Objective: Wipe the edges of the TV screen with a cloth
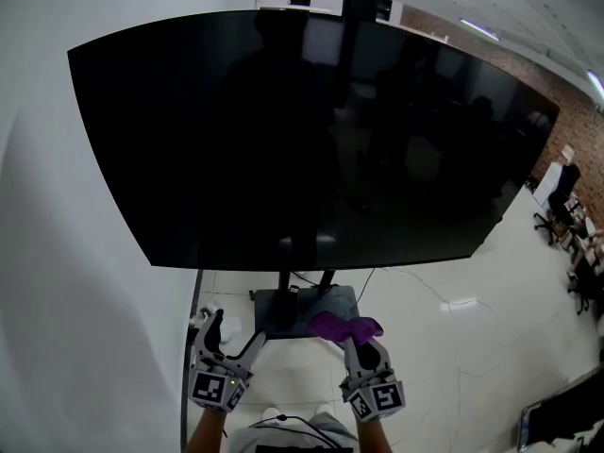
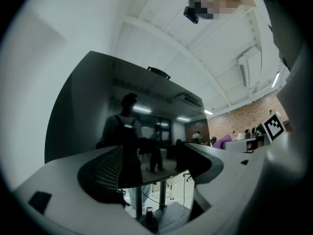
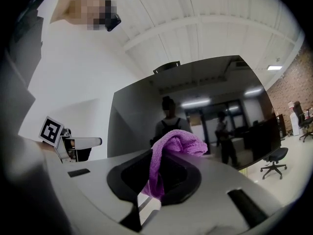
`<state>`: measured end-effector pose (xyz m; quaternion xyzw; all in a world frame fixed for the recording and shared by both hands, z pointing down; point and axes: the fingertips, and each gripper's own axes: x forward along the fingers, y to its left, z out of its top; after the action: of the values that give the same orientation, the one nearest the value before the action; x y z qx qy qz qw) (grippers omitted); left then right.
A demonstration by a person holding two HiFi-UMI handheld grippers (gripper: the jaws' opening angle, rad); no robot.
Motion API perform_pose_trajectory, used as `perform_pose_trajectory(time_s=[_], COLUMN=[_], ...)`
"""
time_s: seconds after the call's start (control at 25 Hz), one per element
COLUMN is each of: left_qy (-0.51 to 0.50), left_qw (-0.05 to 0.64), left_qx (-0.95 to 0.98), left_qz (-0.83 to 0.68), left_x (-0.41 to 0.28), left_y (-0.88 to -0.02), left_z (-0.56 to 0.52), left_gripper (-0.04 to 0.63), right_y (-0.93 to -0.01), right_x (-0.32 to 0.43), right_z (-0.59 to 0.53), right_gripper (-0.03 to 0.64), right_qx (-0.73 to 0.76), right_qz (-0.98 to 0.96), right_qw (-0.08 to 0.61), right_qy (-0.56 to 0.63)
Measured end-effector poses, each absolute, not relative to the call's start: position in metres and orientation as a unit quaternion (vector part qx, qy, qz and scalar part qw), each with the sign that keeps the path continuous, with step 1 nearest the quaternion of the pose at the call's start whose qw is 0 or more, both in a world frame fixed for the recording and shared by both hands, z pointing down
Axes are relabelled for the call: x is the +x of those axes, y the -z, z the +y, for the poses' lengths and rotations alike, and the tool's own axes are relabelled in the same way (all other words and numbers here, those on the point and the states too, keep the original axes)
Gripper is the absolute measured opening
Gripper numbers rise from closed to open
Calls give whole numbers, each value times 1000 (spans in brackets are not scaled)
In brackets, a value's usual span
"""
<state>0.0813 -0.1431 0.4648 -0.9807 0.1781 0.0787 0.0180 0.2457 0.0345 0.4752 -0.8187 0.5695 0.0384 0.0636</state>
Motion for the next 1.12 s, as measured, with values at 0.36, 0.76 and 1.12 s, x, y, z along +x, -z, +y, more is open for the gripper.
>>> perform_pose_trajectory(time_s=[0.36,0.76,1.12], left_qy=[-87,-80,-91], left_qw=[-3,1,10], left_qx=[-976,-967,-952], left_qz=[201,242,293], left_x=[104,112,102], left_y=[-455,-458,-453], left_z=[-134,-138,-146], left_gripper=[371,371,371], right_y=[-423,-110,65], right_x=[286,326,310], right_z=[3,-60,-142], right_gripper=[48,49,49], right_qx=[-788,-697,-658], right_qz=[602,592,575], right_qw=[78,22,11], right_qy=[-105,-405,-485])
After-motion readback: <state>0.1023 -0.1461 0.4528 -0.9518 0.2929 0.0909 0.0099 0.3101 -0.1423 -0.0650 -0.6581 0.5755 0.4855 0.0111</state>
